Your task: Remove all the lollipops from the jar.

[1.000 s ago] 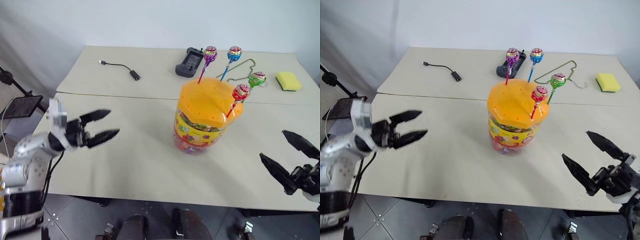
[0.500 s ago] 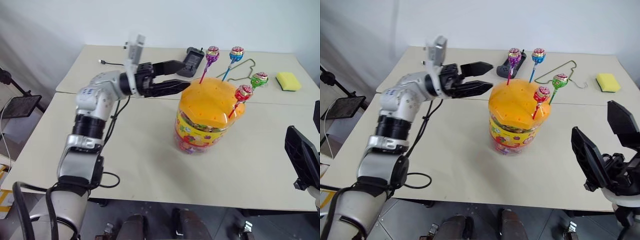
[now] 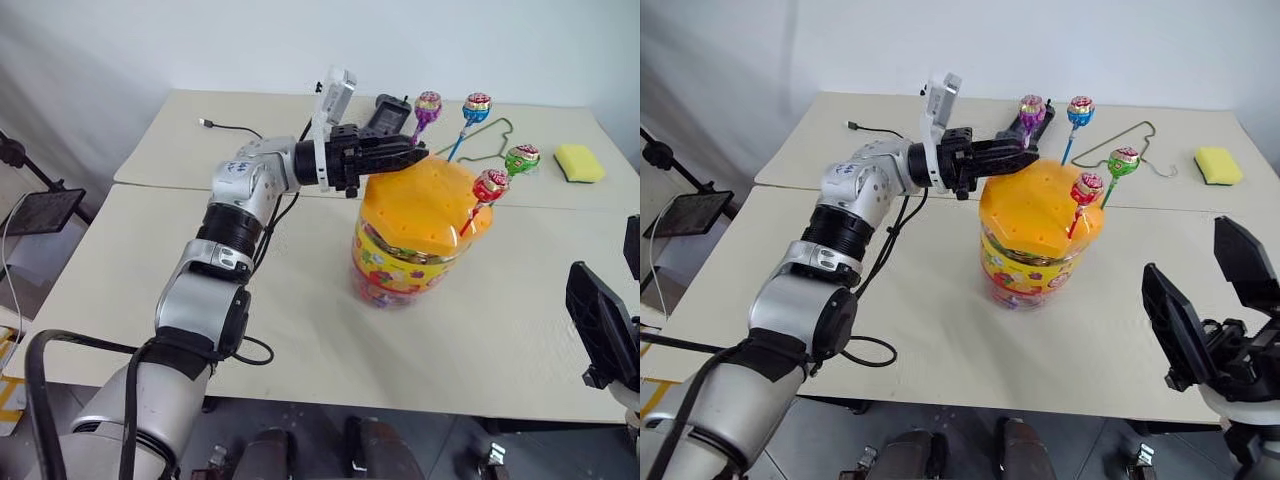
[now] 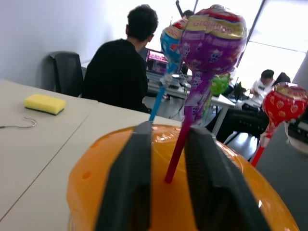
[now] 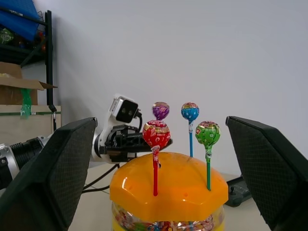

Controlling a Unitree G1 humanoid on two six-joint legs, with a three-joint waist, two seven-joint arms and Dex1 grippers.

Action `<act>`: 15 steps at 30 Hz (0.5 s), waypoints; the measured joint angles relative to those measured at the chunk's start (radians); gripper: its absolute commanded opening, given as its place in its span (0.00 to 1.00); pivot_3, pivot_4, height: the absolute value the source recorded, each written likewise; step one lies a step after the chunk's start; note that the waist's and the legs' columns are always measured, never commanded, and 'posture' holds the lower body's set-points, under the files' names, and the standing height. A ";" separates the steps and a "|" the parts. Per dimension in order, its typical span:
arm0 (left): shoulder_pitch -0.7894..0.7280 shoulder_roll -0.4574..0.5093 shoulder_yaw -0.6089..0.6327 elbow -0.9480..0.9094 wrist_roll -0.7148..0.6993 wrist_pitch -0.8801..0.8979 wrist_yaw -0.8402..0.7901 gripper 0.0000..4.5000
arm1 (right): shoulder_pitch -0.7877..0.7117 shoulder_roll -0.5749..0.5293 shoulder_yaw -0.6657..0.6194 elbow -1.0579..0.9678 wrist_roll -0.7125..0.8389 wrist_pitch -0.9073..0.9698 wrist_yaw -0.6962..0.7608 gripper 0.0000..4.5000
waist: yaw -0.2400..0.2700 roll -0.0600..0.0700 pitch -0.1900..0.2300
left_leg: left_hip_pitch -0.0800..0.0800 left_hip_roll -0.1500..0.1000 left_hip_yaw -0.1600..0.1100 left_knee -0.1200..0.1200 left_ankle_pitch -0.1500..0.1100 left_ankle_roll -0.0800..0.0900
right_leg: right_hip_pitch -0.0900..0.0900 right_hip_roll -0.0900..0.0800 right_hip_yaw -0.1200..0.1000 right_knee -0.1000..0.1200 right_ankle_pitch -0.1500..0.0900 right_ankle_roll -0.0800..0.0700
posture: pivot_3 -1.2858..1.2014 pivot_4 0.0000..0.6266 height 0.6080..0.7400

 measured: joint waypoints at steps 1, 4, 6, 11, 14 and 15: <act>-0.007 -0.003 0.010 0.002 -0.004 0.000 0.002 0.01 | 0.000 0.000 0.000 0.000 -0.002 0.000 0.000 1.00 | 0.001 0.000 0.000 | 0.000 0.000 0.000 0.000 0.000 0.000 | 0.000 0.000 0.000 0.000 0.000 0.000 | 0.52 0.24 1.00; -0.052 -0.042 0.125 0.017 -0.083 0.014 0.033 0.01 | -0.005 -0.003 0.007 0.000 0.000 0.000 0.005 1.00 | 0.004 -0.001 0.001 | -0.001 0.000 0.000 0.001 0.000 0.001 | 0.000 0.000 0.000 0.000 0.000 0.000 | 0.52 0.24 1.00; -0.083 -0.040 0.189 0.019 -0.126 0.030 0.077 0.01 | -0.024 -0.030 0.020 0.002 0.011 0.005 0.017 1.00 | -0.001 -0.001 0.001 | 0.000 0.000 0.000 0.001 -0.001 0.001 | 0.000 0.000 0.000 0.000 0.000 0.001 | 0.52 0.24 1.00; -0.026 0.108 0.198 -0.064 -0.088 0.059 0.180 0.01 | -0.126 -0.196 0.043 0.024 0.056 0.064 0.101 1.00 | -0.025 0.000 0.000 | 0.005 0.001 0.002 -0.001 0.000 -0.001 | 0.000 0.000 0.002 0.003 0.000 0.001 | 0.52 0.24 1.00; 0.108 0.233 0.147 -0.139 0.006 0.071 0.215 0.01 | -0.143 -0.265 0.065 0.054 0.064 0.106 0.175 1.00 | -0.023 -0.002 0.001 | 0.005 0.002 0.001 -0.003 0.003 -0.006 | -0.001 0.001 0.001 0.006 0.000 0.001 | 0.52 0.24 1.00; 0.159 0.270 0.135 -0.173 0.021 0.101 0.231 0.01 | -0.163 -0.278 0.074 0.068 0.064 0.119 0.198 1.00 | -0.019 -0.002 0.001 | 0.002 0.002 0.000 -0.002 0.003 -0.006 | -0.002 0.000 0.001 0.007 0.000 0.001 | 0.52 0.24 1.00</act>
